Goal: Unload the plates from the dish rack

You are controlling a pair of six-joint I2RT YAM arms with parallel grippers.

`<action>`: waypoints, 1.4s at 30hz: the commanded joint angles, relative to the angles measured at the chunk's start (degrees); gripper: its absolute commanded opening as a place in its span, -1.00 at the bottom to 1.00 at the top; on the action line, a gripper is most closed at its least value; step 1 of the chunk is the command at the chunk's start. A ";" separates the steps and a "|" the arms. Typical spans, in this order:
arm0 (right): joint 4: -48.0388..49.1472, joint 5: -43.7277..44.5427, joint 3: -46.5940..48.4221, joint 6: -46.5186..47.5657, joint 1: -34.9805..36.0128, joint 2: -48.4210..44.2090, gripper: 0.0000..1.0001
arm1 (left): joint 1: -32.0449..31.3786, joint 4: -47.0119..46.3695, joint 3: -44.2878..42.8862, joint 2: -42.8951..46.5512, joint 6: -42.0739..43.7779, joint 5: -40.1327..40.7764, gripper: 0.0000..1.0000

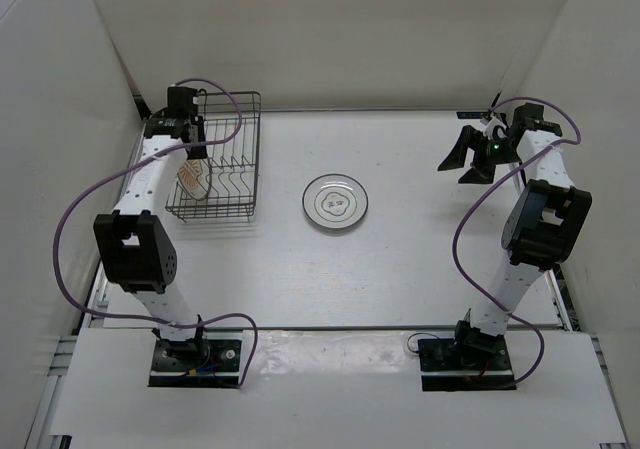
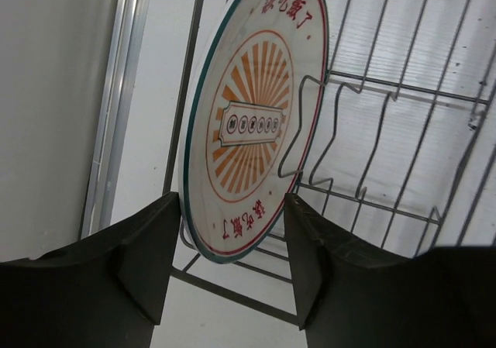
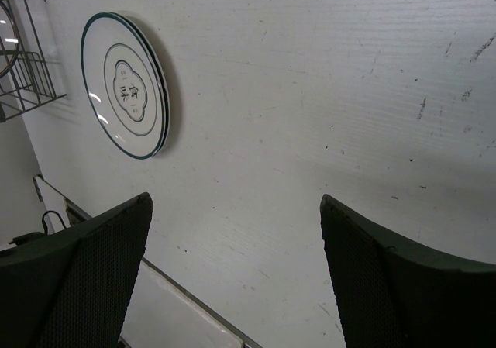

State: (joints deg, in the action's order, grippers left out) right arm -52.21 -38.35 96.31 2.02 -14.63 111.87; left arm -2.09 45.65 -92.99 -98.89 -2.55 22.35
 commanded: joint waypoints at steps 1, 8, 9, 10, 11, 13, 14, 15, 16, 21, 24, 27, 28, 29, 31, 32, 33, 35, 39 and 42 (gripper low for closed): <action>-0.44 -1.03 1.42 0.97 -0.57 -0.61 0.80 | 0.42 -3.46 -0.35 -1.21 1.05 1.64 0.28; -0.27 -0.94 1.51 0.79 -0.57 -0.69 0.80 | 0.50 -5.30 -1.41 -3.85 2.11 3.67 0.03; -0.18 -1.03 1.60 0.62 -0.48 -0.69 0.80 | 0.59 -5.65 -1.40 -3.85 2.11 3.58 -0.02; -0.18 -1.03 1.60 0.61 -0.48 -0.69 0.80 | 0.59 -5.83 -1.23 -3.85 2.11 4.01 -0.08; -0.35 -1.03 1.60 0.61 -0.66 -0.69 0.80 | 0.59 -5.83 -1.14 -3.94 2.11 4.02 -0.15; -0.44 -1.03 1.60 0.61 -0.48 -0.61 0.80 | 0.59 -6.01 -1.05 -3.77 2.19 4.19 -0.32; -0.35 -1.11 1.77 0.61 -0.57 -0.52 0.80 | 0.59 -6.10 -1.14 -3.59 2.19 4.11 -0.37; -0.44 -1.11 1.77 0.70 -0.48 -0.60 0.80 | 0.59 -6.27 -1.23 -3.50 2.19 4.28 -0.45; -0.44 -1.38 1.77 0.70 -0.48 -0.52 0.80 | 0.59 -6.27 -1.14 -3.15 2.02 4.28 -0.49; -0.79 -1.64 2.83 0.53 -0.48 0.18 0.80 | 0.59 -6.80 -1.40 -1.57 2.11 5.42 -0.71; -0.88 -1.64 3.18 0.70 -0.40 0.36 0.80 | 0.51 -7.50 -1.67 -0.17 2.11 5.95 -0.79; -0.71 -1.99 3.36 0.62 -0.48 0.54 0.80 | 0.33 -8.38 -2.98 1.07 4.56 6.83 -0.85; -0.79 -1.99 3.44 0.70 -0.40 0.62 0.80 | 0.33 -8.56 -3.77 1.24 4.74 6.74 -0.88; -0.88 -2.17 3.70 0.53 -0.40 0.71 0.80 | 0.33 -8.38 -4.30 1.77 4.83 6.57 -0.88; -0.79 -2.17 3.79 0.44 -0.40 0.80 0.80 | 0.24 -8.99 -5.97 3.00 5.62 6.57 -0.95; -0.62 -2.34 3.79 0.35 -0.40 0.98 0.80 | 0.15 -9.35 -6.06 3.44 6.06 6.48 -0.95; -0.79 -2.26 3.79 0.44 -0.48 0.98 0.80 | 0.15 -9.26 -6.15 3.96 6.24 6.13 -0.97; -0.79 -2.34 3.71 0.27 -0.48 0.98 0.80 | -0.11 -11.01 -6.15 6.42 6.50 5.34 -0.97; -0.53 -3.13 3.53 -0.70 -0.48 0.63 0.80 | -0.11 -10.41 -6.15 11.08 4.22 2.27 -1.00; 1.13 -3.66 3.10 -3.06 -0.13 0.19 0.80 | -0.11 -8.65 -6.06 16.52 0.72 -1.68 -1.00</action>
State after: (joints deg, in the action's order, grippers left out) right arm -52.51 -39.86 97.80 1.15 -14.66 112.46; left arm -1.74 38.76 -95.77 -90.41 2.04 24.93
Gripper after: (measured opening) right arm 0.900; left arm 0.186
